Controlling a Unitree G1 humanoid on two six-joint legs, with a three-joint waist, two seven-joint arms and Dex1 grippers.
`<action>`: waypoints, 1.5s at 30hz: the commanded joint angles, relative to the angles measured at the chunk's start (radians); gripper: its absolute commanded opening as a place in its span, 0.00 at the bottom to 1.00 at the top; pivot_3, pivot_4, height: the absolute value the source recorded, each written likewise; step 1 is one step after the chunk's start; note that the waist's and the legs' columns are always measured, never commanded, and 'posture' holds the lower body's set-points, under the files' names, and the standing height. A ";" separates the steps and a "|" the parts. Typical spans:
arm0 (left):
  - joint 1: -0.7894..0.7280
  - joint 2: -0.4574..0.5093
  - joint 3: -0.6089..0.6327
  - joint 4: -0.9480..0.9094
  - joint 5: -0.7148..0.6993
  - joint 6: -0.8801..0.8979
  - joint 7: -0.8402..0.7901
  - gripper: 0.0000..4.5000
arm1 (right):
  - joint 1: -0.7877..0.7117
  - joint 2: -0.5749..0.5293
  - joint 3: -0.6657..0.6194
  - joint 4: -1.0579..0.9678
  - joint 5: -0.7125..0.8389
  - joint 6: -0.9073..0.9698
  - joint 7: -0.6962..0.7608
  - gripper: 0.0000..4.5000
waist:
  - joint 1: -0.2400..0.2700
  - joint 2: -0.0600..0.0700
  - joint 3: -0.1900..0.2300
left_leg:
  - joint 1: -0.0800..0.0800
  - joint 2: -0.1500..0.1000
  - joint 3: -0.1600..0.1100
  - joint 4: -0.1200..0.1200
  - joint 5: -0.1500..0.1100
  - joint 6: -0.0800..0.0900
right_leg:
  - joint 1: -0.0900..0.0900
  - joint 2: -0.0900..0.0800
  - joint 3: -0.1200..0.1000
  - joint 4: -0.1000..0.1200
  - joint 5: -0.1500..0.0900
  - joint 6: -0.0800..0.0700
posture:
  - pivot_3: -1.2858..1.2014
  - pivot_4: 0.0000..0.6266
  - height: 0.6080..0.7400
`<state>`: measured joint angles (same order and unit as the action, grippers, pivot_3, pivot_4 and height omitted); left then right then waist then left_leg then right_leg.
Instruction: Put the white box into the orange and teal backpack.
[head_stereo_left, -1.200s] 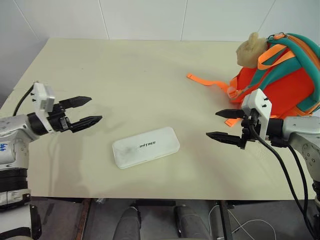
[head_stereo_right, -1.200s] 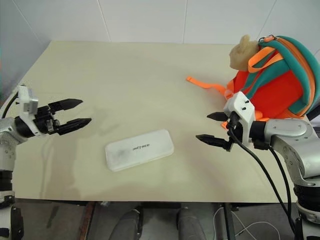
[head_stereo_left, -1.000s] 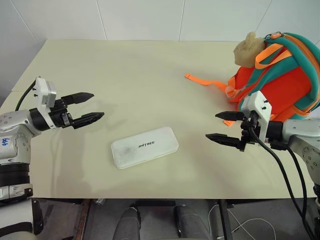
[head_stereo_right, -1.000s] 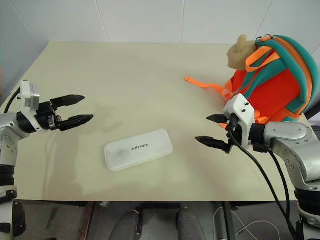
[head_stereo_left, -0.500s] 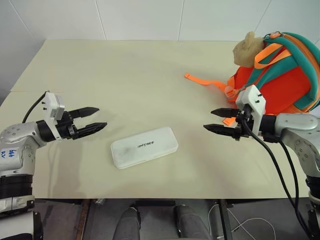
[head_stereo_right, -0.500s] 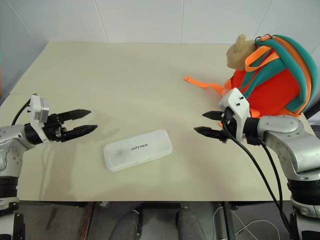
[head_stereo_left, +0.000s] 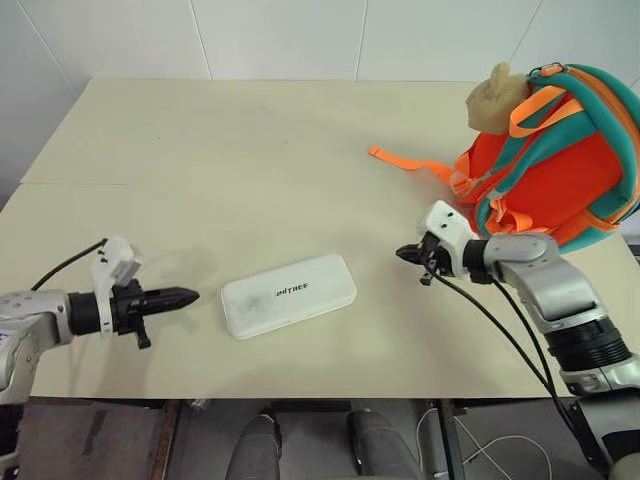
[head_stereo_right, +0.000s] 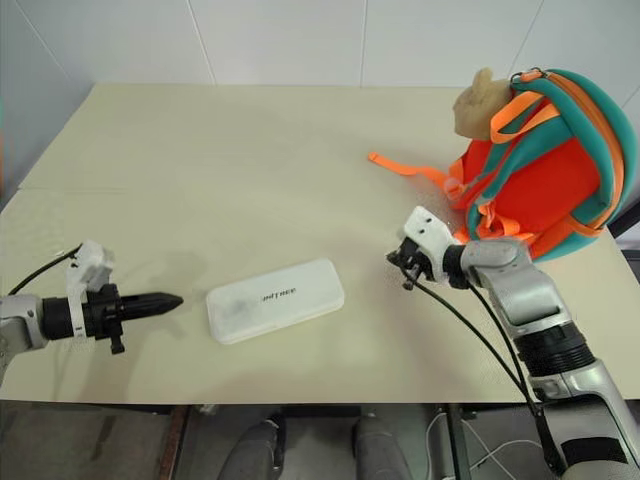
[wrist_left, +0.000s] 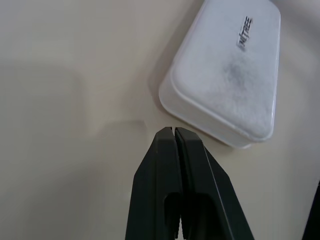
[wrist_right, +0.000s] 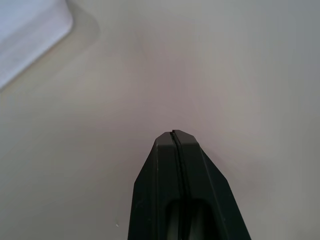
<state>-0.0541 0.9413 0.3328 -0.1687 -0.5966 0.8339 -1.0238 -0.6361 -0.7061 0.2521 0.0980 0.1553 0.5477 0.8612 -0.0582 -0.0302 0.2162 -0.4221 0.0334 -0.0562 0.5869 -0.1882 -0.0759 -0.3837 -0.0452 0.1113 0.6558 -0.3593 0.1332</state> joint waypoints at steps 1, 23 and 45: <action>0.008 -0.012 0.008 -0.053 -0.049 0.073 0.035 0.01 | -0.027 0.029 0.015 0.006 -0.035 -0.026 0.008 0.00 | 0.001 0.000 0.000 | 0.000 0.000 0.000 0.001 0.000 0.000 | 0.000 0.000 0.000 0.000 0.000 0.000 | 0.52 0.24 1.00; -0.039 -0.183 -0.086 0.024 -0.041 -0.028 0.075 0.01 | -0.029 0.119 0.057 -0.125 -0.035 0.071 0.111 0.00 | 0.002 -0.001 0.000 | 0.001 0.000 -0.001 0.003 0.000 0.000 | 0.002 0.000 -0.001 0.001 0.001 0.000 | 0.52 0.24 1.00; -0.235 -0.197 -0.299 0.143 0.063 -0.117 -0.035 0.01 | 0.035 -0.081 0.040 -0.331 0.059 0.191 0.317 0.00 | 0.005 -0.001 0.000 | 0.001 -0.001 -0.001 0.003 0.000 0.000 | 0.002 0.000 -0.001 0.000 0.001 0.000 | 0.52 0.24 1.00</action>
<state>-0.2752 0.7416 0.0692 -0.0178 -0.5397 0.7283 -1.0200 -0.6019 -0.7807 0.3051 -0.1742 0.1798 0.7483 1.1474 -0.0535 -0.0309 0.2158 -0.4213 0.0328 -0.0568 0.5902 -0.1882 -0.0761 -0.3813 -0.0452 0.1105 0.6557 -0.3582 0.1331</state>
